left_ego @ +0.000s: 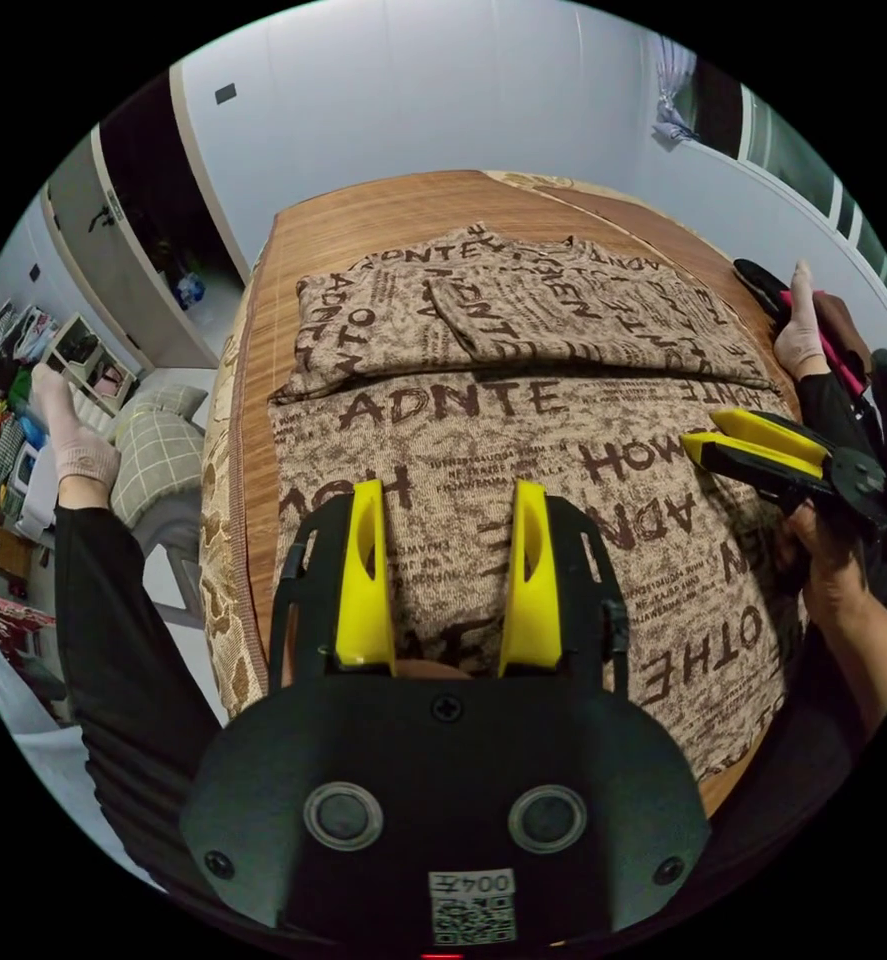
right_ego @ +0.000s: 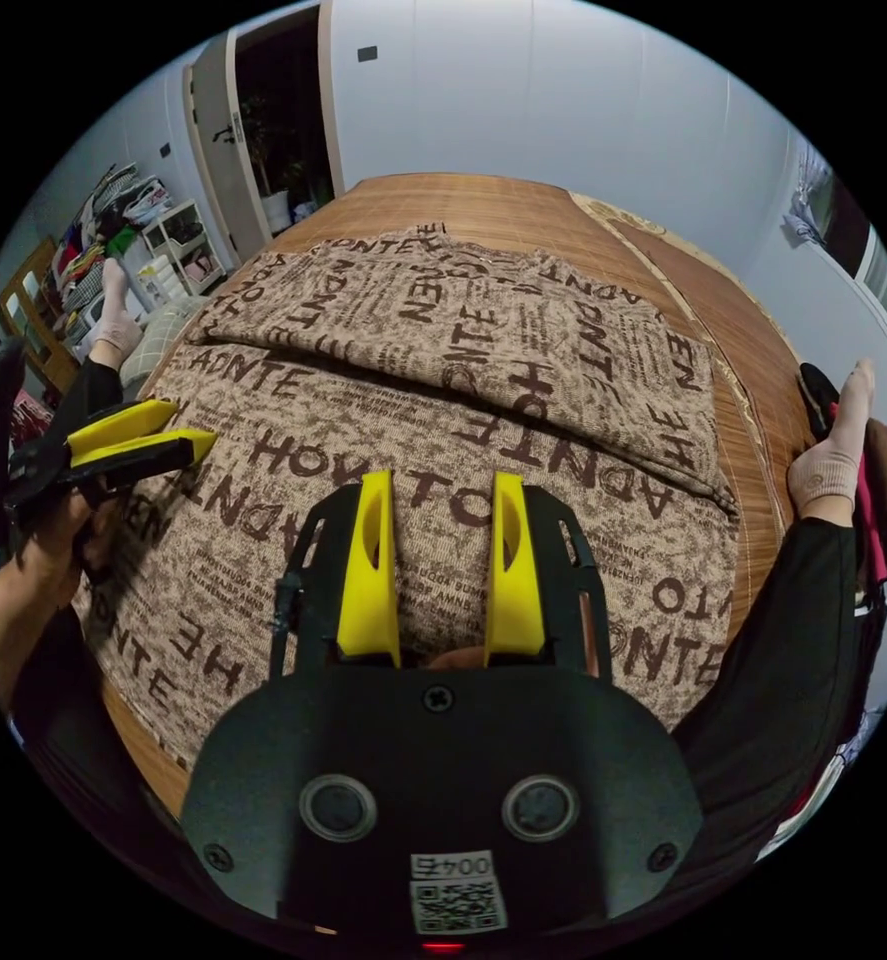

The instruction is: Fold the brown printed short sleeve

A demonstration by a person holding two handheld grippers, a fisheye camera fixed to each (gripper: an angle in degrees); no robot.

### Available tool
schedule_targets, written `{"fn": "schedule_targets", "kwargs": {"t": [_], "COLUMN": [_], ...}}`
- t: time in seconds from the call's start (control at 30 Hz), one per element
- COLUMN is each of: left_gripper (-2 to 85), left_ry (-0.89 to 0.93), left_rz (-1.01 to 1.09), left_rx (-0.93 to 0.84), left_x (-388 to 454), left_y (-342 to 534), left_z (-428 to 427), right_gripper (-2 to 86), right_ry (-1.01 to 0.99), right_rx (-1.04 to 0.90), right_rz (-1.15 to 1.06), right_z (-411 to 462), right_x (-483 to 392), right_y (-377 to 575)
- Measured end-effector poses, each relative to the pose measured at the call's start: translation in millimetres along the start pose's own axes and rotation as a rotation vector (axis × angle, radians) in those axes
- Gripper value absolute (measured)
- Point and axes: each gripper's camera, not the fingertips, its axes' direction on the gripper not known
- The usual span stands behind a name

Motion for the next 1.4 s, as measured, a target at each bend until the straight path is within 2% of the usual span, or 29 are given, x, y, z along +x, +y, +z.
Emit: {"fn": "schedule_targets", "kwargs": {"t": [0.17,0.43,0.47,0.73,0.83,0.97,1.13,1.23,1.4], "left_gripper": [14.8,13.6,13.6,14.0,13.9,13.9,13.2,12.6,11.7], "left_ry": [0.011,-0.002,-0.002,-0.013,-0.005,-0.002,0.084,0.24,0.359], "left_rz": [0.066,0.044,0.044,0.06,0.052,0.058,0.062,0.041,-0.023], "left_rx": [-0.037,-0.031,0.011,-0.002,-0.003,-0.003,-0.033,-0.031,-0.197], "left_x": [-1.1,-11.0,-13.1,-18.6,-26.2,-34.7,-59.7,-94.2,-170.9], "left_y": [11.9,80.7,89.0,92.1,91.7,88.8,75.4,58.2,29.2], "left_z": [-12.1,-43.8,-46.5,-53.7,-57.8,-64.2,-75.5,-102.7,-133.8], "right_gripper": [13.9,12.5,12.4,12.4,11.5,10.9,10.7,11.2,11.4], "right_ry": [-0.019,-0.039,-0.023,0.017,-0.025,-0.003,-0.12,-0.132,-0.19], "right_rx": [0.003,0.005,0.002,-0.053,-0.125,-0.102,-0.08,-0.099,-0.032], "right_rz": [0.008,0.054,0.051,0.031,0.047,0.033,0.081,0.1,0.244], "right_z": [1.8,4.0,4.8,-12.7,-12.0,-16.0,-39.4,-46.2,-66.3], "right_x": [-3.0,-3.4,-6.7,-16.8,-18.0,-23.7,-19.5,-15.9,11.3], "right_y": [9.8,24.1,25.6,42.1,64.2,74.6,94.5,116.0,126.2]}}
